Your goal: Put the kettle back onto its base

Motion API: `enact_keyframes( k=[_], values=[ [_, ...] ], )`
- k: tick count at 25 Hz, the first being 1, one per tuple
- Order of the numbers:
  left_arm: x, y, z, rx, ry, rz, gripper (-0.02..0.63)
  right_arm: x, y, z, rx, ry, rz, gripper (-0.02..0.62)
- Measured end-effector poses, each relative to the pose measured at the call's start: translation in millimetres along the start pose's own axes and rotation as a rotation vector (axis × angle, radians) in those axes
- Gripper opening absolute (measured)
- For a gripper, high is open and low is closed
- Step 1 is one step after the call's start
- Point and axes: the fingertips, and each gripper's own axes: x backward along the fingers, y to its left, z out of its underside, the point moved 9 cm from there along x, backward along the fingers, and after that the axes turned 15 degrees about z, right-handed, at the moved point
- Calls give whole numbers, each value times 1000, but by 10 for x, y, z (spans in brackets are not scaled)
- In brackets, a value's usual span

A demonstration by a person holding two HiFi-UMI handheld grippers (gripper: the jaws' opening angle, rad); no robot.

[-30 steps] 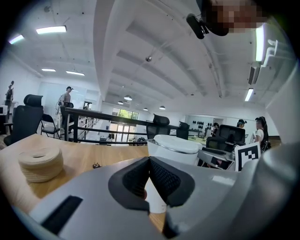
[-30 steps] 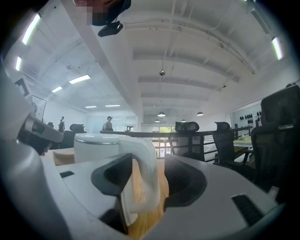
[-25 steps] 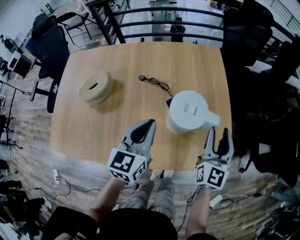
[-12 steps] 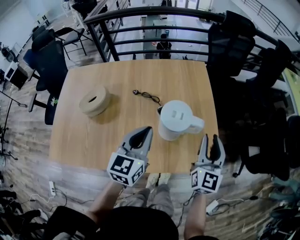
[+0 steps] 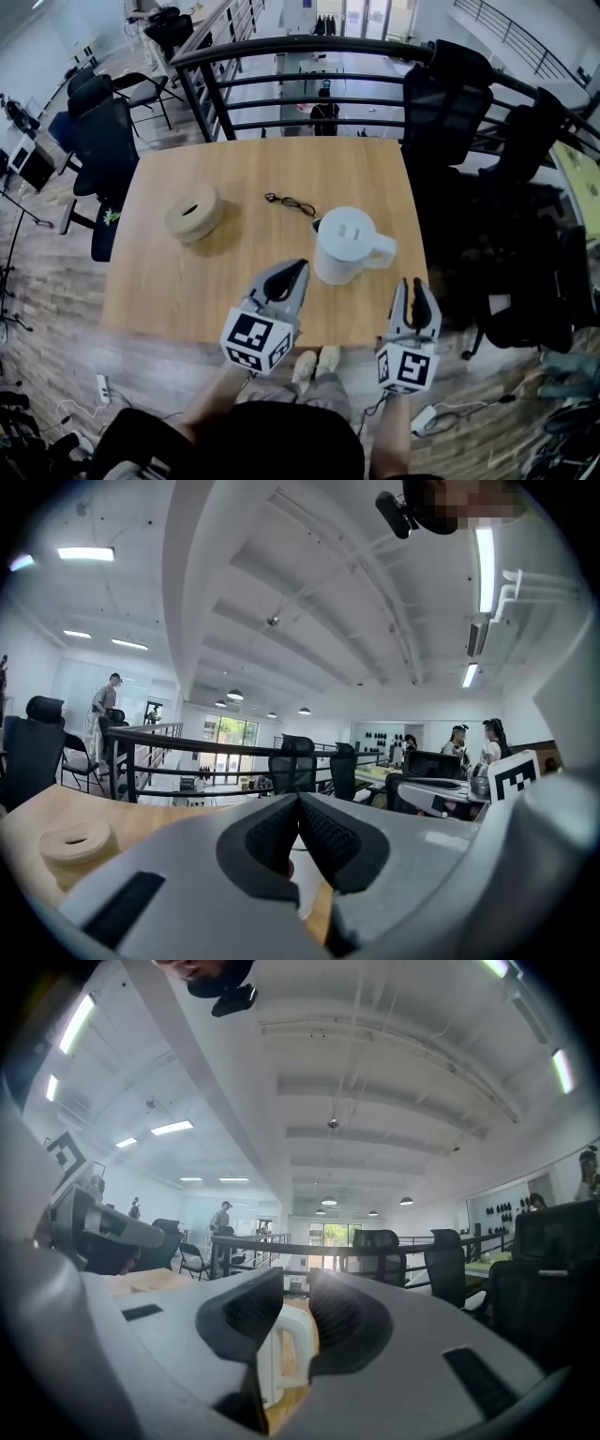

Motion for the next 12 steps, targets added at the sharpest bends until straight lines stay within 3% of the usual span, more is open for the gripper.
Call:
enact_keyframes(
  k=[12],
  values=[
    [205, -219, -80, -23, -6, 30, -2, 422, 46, -199, -8, -39, -2, 28]
  ],
)
